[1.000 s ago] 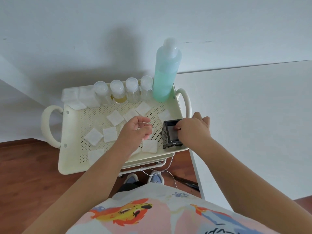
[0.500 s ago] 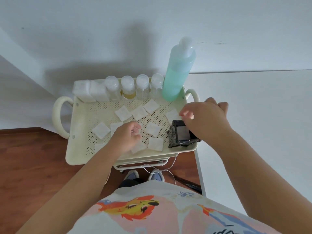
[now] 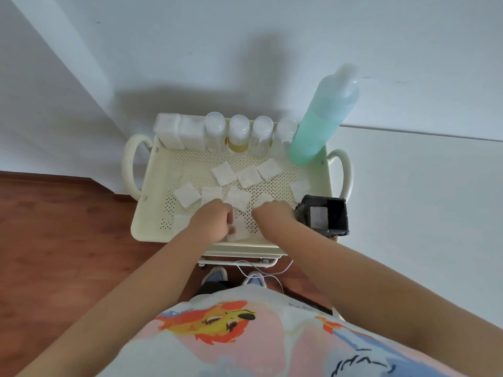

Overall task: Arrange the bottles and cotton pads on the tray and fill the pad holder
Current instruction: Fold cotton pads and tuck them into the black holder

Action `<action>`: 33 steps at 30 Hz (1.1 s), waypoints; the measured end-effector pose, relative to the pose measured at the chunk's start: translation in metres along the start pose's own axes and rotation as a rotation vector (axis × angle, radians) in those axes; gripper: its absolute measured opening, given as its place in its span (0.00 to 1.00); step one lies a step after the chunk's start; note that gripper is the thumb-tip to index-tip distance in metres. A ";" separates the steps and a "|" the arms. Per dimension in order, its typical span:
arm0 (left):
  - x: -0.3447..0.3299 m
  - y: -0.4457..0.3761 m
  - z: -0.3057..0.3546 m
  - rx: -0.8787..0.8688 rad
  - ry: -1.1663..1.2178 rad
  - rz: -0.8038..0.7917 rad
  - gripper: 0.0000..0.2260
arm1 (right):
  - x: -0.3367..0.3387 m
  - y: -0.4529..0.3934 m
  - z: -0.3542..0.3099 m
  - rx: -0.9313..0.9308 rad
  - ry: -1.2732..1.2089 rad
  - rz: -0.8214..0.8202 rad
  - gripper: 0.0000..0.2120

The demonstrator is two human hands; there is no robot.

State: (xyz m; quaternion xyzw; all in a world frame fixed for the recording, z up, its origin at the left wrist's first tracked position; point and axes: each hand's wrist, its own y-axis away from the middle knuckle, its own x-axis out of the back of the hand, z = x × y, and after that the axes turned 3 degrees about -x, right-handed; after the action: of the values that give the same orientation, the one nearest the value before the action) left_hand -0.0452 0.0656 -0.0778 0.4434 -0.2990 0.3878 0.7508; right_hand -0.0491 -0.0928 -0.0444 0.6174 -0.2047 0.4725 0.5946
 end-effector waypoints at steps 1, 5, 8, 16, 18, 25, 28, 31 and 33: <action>0.000 0.001 0.000 -0.012 -0.002 0.008 0.07 | -0.002 0.000 -0.001 0.005 0.011 0.011 0.14; -0.002 0.005 -0.004 -0.038 0.033 0.012 0.07 | -0.002 0.002 -0.003 0.010 -0.040 0.014 0.12; -0.003 0.006 -0.008 -0.002 0.124 -0.023 0.12 | 0.012 0.011 0.001 -0.006 -0.282 0.040 0.08; 0.007 0.013 -0.009 -0.034 0.374 0.062 0.08 | 0.040 0.092 0.072 -0.018 -1.074 0.334 0.14; 0.013 0.017 -0.003 -0.007 0.492 0.078 0.07 | 0.036 0.105 0.095 -0.144 -1.234 0.391 0.08; 0.029 0.019 0.034 -0.008 0.808 0.100 0.02 | 0.011 0.121 0.127 -0.517 -1.339 0.454 0.06; 0.031 0.018 0.048 -0.055 0.822 0.076 0.04 | 0.006 0.119 0.118 -0.482 -1.303 0.369 0.03; 0.030 0.018 0.056 -0.059 0.810 0.067 0.05 | 0.005 0.113 0.112 -0.458 -1.067 0.316 0.04; 0.030 0.018 0.058 -0.056 0.803 0.067 0.06 | 0.005 0.110 0.111 -0.471 -0.909 0.294 0.06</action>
State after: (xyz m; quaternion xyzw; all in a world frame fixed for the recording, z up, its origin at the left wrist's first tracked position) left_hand -0.0511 0.0282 -0.0213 0.2259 -0.0067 0.5462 0.8066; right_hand -0.0987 -0.2170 0.0368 0.5744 -0.6267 0.1767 0.4961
